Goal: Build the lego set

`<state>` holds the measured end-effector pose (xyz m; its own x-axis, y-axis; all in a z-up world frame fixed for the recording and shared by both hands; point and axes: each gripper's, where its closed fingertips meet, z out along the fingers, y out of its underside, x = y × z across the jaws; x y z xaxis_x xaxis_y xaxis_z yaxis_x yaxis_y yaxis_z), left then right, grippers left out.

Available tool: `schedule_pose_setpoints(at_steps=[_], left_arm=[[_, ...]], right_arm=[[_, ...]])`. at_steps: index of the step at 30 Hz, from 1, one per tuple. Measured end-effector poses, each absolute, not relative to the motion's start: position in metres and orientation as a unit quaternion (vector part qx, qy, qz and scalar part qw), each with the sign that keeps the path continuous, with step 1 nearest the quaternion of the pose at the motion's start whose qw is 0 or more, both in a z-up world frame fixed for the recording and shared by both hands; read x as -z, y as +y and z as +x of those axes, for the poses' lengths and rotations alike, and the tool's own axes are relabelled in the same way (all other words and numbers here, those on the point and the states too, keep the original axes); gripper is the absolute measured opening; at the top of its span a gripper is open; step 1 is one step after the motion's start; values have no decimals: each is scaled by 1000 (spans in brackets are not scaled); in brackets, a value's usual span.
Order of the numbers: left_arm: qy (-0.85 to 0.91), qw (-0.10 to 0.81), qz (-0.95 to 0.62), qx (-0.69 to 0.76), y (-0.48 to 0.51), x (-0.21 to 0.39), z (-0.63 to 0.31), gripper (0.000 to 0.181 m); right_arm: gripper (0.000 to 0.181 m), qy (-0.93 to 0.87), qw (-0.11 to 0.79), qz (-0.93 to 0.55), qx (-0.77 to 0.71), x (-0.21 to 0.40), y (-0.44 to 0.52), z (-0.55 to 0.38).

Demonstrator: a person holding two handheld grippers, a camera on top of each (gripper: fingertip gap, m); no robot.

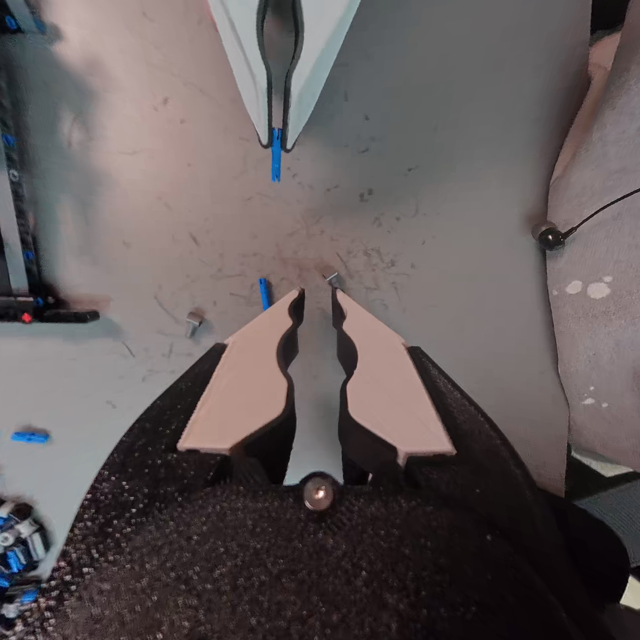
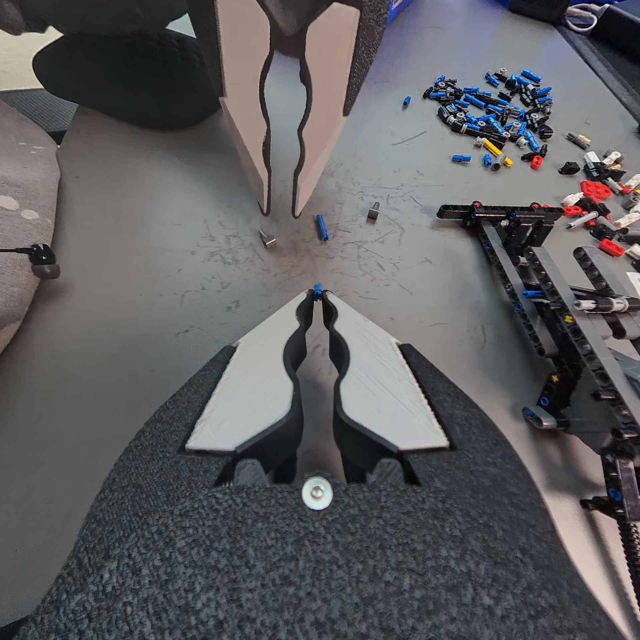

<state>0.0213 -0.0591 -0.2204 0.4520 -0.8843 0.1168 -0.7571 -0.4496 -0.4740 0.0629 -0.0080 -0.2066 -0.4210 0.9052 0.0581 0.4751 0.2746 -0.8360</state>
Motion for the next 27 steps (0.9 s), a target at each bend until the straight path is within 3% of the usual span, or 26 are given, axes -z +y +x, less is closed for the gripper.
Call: schedule_pose_setpoints(at_steps=[6,12,17,25,27], left_arm=[[349,265,-885,159,-73,223,21,16],[310,295,-897,107,-71,237,30,19],[334,288,-892,97,-67,238,34,8],[358,264,-881,161,-64,233,39,7],[363,261,-873,194,-63,226,44,7]], right_arm=[[4,-748,278,-462,-387,206,-7,63],[4,-753,279,-457,-383,207,-9,64],[4,-785,272,-446,-333,222,-13,67],[5,-816,275,-440,-254,234,-8,74],[14,-817,279,-437,-255,232,-7,75]])
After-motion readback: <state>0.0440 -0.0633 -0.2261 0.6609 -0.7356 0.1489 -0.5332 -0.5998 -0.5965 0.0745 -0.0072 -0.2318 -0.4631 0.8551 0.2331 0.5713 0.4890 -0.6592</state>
